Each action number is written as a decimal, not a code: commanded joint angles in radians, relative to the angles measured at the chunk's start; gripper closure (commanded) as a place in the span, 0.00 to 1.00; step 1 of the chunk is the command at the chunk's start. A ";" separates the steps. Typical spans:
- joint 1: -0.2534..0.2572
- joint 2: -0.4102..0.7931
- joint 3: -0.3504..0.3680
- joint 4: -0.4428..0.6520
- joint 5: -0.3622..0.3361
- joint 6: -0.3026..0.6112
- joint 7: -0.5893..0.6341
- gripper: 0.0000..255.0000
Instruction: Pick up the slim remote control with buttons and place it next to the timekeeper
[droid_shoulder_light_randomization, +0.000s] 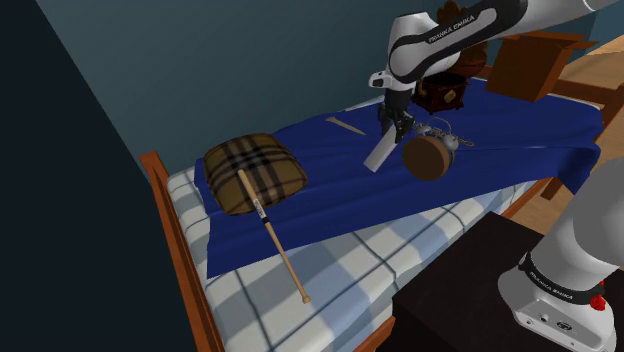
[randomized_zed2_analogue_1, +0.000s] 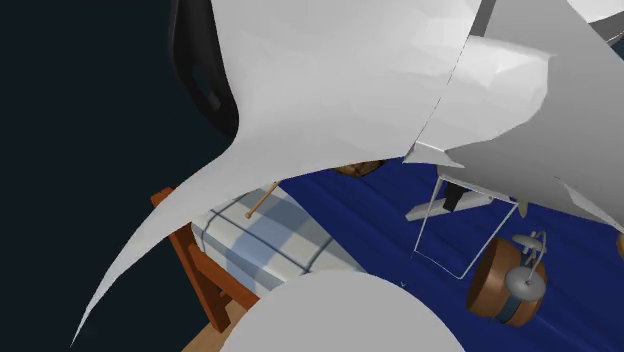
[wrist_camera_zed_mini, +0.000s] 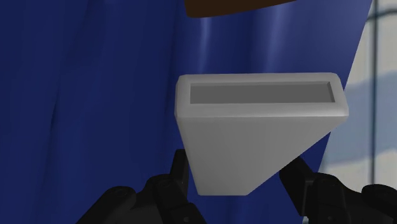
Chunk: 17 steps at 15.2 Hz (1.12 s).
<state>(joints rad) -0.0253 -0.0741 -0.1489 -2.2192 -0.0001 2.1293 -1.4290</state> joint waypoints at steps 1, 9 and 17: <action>0.001 0.012 0.000 -0.014 0.002 0.027 0.000 1.00; 0.001 0.070 -0.001 -0.065 0.013 0.135 -0.009 1.00; 0.000 0.141 0.000 -0.101 0.030 0.241 -0.022 1.00</action>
<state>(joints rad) -0.0263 0.0537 -0.1509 -2.3186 0.0265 2.3584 -1.4486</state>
